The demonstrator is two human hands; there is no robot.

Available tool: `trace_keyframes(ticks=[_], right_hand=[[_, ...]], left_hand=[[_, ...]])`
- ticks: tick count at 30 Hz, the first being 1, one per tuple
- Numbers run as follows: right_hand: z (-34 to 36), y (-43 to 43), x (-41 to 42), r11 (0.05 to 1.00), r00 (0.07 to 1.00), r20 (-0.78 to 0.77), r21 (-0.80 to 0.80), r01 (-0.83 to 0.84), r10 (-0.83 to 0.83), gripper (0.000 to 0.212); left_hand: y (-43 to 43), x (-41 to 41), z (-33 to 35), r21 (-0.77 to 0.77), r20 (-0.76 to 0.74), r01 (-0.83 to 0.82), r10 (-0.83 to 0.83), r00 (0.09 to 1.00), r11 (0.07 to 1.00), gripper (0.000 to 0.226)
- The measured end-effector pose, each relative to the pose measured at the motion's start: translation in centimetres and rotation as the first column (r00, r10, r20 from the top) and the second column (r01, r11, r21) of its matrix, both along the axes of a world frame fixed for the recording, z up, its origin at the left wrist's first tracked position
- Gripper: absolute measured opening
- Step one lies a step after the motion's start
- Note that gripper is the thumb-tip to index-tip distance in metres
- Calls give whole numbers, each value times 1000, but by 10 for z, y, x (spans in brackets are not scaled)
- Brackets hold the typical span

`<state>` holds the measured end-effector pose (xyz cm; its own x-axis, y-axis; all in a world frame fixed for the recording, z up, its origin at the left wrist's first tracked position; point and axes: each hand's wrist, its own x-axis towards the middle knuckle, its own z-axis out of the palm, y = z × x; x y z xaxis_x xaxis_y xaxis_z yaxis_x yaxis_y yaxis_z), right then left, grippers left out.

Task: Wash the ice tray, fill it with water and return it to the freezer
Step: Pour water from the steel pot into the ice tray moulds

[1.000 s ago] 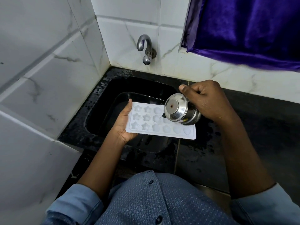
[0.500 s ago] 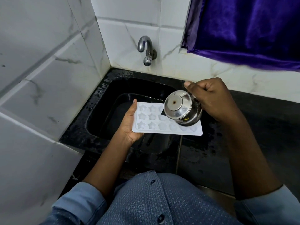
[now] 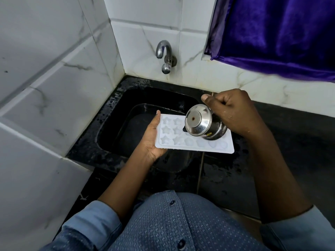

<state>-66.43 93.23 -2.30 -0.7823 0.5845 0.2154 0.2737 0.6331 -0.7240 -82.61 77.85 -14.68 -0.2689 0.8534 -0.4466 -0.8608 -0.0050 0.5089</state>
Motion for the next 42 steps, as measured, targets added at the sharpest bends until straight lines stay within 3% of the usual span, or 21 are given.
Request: trace_keyframes(ticks=[20, 28, 32, 42], right_hand=[[-2, 1, 0, 1000, 1000, -23, -4, -3, 3, 65], [-8, 8, -7, 921, 969, -217, -389, 22, -115, 64], [-5, 4, -12, 879, 953, -259, -477, 16, -158, 61], [-4, -2, -20, 981, 988, -150, -194, 6, -36, 63]], left_hand=[[-1, 2, 7, -10, -47, -19, 18, 999, 1000, 77], [3, -4, -2, 9, -13, -6, 6, 1000, 1000, 76], [6, -7, -4, 19, 22, -20, 20, 1000, 1000, 73], [10, -10, -6, -17, 18, -22, 23, 1000, 1000, 74]])
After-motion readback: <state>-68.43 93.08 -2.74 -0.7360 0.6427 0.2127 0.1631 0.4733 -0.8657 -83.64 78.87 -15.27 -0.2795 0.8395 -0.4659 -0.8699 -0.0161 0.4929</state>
